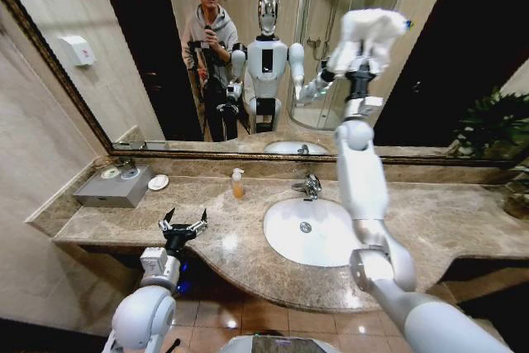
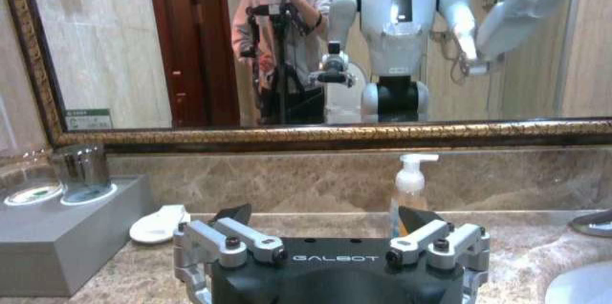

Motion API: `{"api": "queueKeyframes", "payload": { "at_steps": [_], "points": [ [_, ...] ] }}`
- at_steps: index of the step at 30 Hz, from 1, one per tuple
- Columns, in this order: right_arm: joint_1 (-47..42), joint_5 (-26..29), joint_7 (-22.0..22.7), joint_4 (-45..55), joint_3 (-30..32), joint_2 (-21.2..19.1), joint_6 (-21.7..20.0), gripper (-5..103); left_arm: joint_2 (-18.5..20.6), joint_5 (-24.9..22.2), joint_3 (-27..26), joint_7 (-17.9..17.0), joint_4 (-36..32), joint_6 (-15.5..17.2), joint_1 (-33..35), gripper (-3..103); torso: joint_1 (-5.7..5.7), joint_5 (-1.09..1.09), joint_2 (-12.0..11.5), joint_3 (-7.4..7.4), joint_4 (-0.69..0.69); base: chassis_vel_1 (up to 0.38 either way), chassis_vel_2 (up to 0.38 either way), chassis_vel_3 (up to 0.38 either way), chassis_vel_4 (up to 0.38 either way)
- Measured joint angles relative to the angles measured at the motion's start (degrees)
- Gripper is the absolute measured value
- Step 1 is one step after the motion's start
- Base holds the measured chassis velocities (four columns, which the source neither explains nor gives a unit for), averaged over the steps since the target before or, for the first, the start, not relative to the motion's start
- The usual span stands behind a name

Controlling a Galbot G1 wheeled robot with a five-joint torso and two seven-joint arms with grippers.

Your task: Pick up the towel from the sink counter and wipe the mirror surface.

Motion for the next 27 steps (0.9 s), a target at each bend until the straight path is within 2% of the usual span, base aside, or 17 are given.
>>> {"api": "queueKeyframes", "payload": {
  "at_steps": [3, 10, 13, 16, 18, 20, 21, 24, 25, 27],
  "points": [
    [0.60, -1.63, -3.91, -2.53, -3.78, 3.38, 2.95, 9, 0.00, 0.00, 0.00, 0.00, 0.00, 0.00, 0.00, 100, 0.00, -0.02, 0.00, 0.00, 0.00, 0.000, 0.000, 0.000, 0.000],
    [1.65, -2.27, -8.90, -6.49, -10.01, 3.63, 6.22, 9, 0.00, 0.00, 0.00, 0.00, 0.00, 0.00, 0.00, 100, 0.00, -0.02, 0.00, 0.00, -0.04, 0.000, 0.000, 0.000, 0.000],
    [1.76, -2.66, -9.11, -7.58, -10.32, 3.63, 6.90, 9, 0.00, 0.00, 0.00, 0.00, 0.00, 0.00, 0.00, 100, 0.00, -0.02, 0.00, 0.00, -0.04, 0.000, 0.000, 0.000, 0.000],
    [1.56, -2.71, -7.02, -6.99, -9.13, 3.64, 6.45, 9, 0.00, 0.00, 0.00, 0.00, 0.00, 0.00, 0.00, 100, 0.00, -0.02, 0.00, 0.00, -0.05, 0.000, 0.000, 0.000, 0.000],
    [0.98, -2.28, -3.43, -5.09, -7.10, 3.62, 4.89, 9, 0.00, 0.00, 0.00, 0.00, 0.00, 0.00, 0.00, 100, 0.00, 0.01, 0.00, 0.00, -0.05, 0.000, 0.000, 0.000, 0.000],
    [0.71, -1.99, -2.03, -4.28, -6.36, 3.10, 4.28, 9, 0.00, 0.00, 0.00, 0.00, 0.00, 0.00, -0.01, 100, 0.00, 0.01, 0.00, 0.00, -0.01, 0.000, 0.000, 0.000, 0.000],
    [0.50, -1.75, -1.08, -3.73, -5.87, 2.50, 3.83, 9, 0.00, 0.00, 0.00, 0.00, 0.00, 0.00, 0.00, 100, 0.00, 0.00, 0.00, 0.00, 0.01, 0.000, 0.000, 0.000, 0.000],
    [-0.56, -1.14, 4.18, -1.12, -0.98, -1.46, 1.94, 9, 0.00, 0.00, 0.00, -0.01, 0.00, 0.00, 0.00, 100, 0.00, 0.03, 0.00, 0.00, -0.09, 0.000, 0.000, 0.000, 0.000],
    [-0.56, -1.14, 4.18, -1.12, -0.98, -1.46, 1.94, 9, 0.00, 0.00, 0.00, -0.01, 0.00, 0.00, 0.00, 100, 0.00, 0.03, 0.00, 0.00, -0.09, 0.000, 0.000, 0.000, 0.000],
    [-0.64, -1.61, 7.09, -0.88, 1.85, -3.21, 1.69, 9, 0.00, 0.00, 0.00, 0.00, 0.00, 0.00, -0.01, 100, 0.00, 0.04, 0.00, 0.00, -0.09, 0.000, 0.000, 0.000, 0.000]
  ]
}}
